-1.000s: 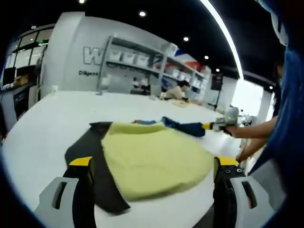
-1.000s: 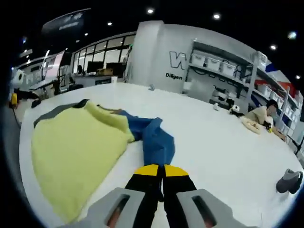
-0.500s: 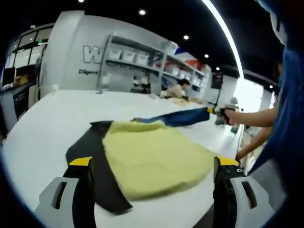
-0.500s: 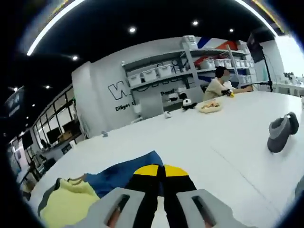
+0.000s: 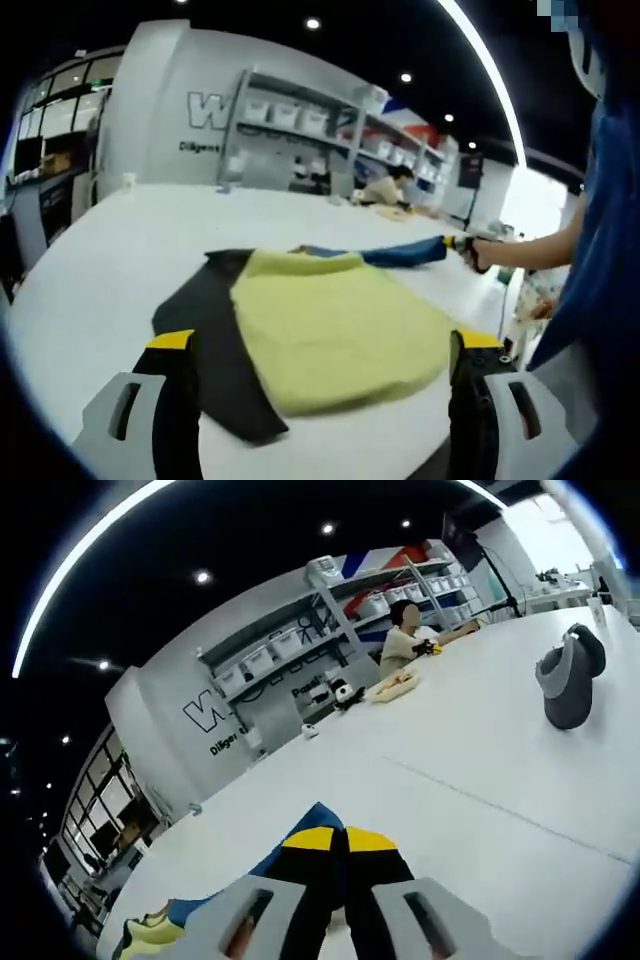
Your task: Fold the garment on the visible template until the final outline fits inside the template.
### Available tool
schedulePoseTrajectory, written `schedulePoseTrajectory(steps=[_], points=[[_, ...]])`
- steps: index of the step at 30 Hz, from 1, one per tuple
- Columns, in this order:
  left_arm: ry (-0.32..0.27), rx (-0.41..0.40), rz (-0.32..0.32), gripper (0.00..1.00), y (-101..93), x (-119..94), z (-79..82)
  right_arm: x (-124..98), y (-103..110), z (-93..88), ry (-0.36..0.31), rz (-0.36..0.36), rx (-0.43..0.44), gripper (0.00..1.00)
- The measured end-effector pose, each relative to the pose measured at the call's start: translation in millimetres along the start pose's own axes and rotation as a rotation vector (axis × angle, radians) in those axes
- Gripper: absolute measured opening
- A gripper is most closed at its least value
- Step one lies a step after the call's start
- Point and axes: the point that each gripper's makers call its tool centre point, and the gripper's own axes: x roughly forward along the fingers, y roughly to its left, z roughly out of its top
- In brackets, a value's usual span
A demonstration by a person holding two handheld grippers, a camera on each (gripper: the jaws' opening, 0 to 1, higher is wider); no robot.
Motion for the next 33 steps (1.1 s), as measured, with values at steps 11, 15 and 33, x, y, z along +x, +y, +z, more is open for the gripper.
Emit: schedulePoseTrajectory(steps=[11,15,33], points=[[0.008,-0.047,0.045,0.99,10.4,5,-2.8,43,-20,-17.1,-0.02,-0.098,0.071,0.0],[0.017,-0.057,0.05,0.99,9.4,9,-4.2,45,-32,-25.0,-0.013,-0.117,-0.009,0.01],[0.027,-0.06,0.042,0.99,1.9,15,-4.2,27,-23,-51.5,0.14,-0.03,-0.416,0.1]])
